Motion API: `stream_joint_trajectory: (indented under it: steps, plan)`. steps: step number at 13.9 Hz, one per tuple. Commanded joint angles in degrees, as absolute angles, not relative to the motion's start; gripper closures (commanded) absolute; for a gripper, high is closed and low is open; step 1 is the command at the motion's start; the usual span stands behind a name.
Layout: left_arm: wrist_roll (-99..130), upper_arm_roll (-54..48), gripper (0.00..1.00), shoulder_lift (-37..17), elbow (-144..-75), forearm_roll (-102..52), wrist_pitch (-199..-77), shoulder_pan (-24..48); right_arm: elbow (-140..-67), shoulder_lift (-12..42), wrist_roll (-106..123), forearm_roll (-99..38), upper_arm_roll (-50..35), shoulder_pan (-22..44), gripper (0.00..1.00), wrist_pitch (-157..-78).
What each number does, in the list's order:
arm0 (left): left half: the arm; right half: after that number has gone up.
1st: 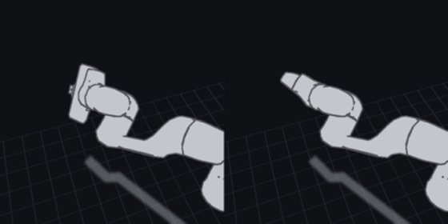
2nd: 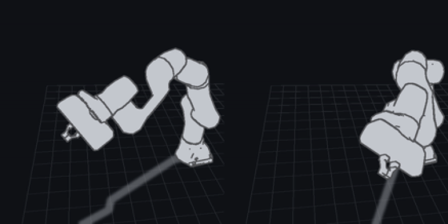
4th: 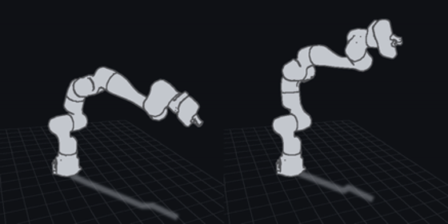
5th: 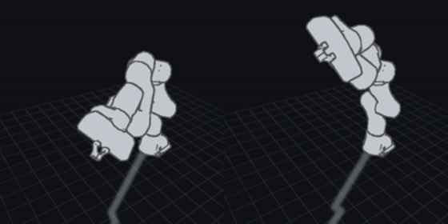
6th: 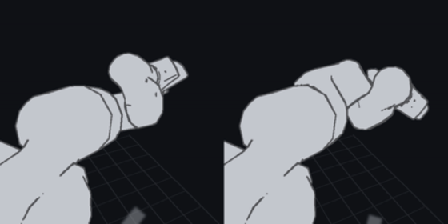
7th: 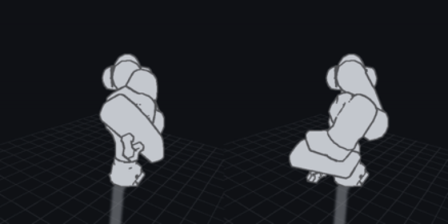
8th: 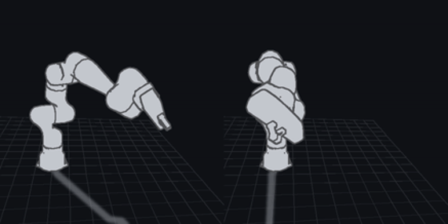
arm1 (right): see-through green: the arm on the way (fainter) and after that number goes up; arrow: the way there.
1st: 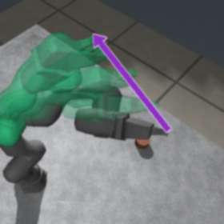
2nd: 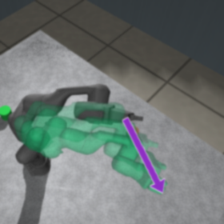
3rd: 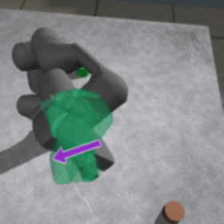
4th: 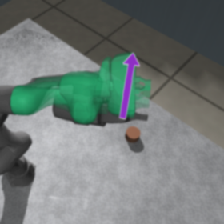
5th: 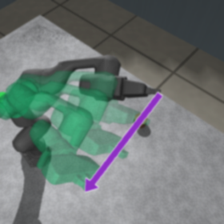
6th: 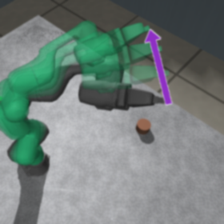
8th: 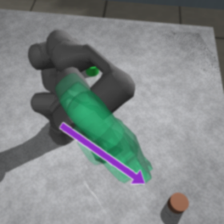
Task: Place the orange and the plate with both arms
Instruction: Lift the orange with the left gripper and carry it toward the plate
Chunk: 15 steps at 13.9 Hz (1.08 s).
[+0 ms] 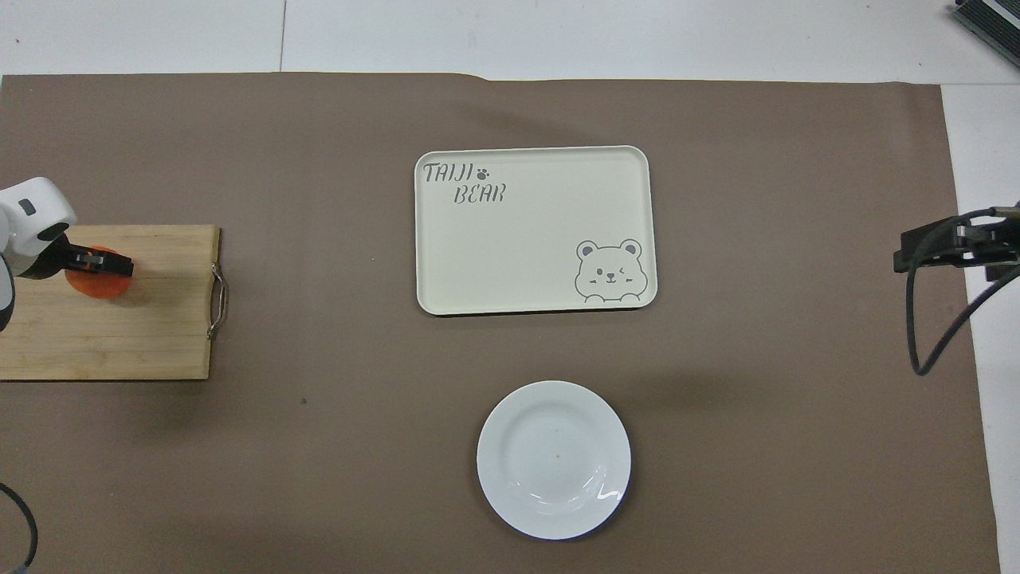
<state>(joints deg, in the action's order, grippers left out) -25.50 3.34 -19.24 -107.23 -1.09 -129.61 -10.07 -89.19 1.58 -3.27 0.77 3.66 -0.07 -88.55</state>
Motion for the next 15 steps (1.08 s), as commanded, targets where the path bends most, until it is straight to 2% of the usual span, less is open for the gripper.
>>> stream_joint_trajectory:
  steps: [1, 6, 15]
  plan:
    - [-26.98, 3.25, 1.00, -15.30, -108.10, -1.14, -129.12, -9.41, -89.03, 1.14, -3.78, -0.53, 3.43, -0.35, 0.00, -87.98]
    - [-25.93, 3.08, 1.00, -8.80, -108.72, -1.23, -120.25, -2.39, -89.03, 1.14, -3.78, -0.53, 3.43, -0.35, 0.00, -87.98]
    - [2.43, 2.90, 1.00, -5.81, -112.84, -1.32, -120.94, 20.19, -89.03, 1.14, -3.78, -0.53, 3.43, -0.35, 0.00, -87.98]
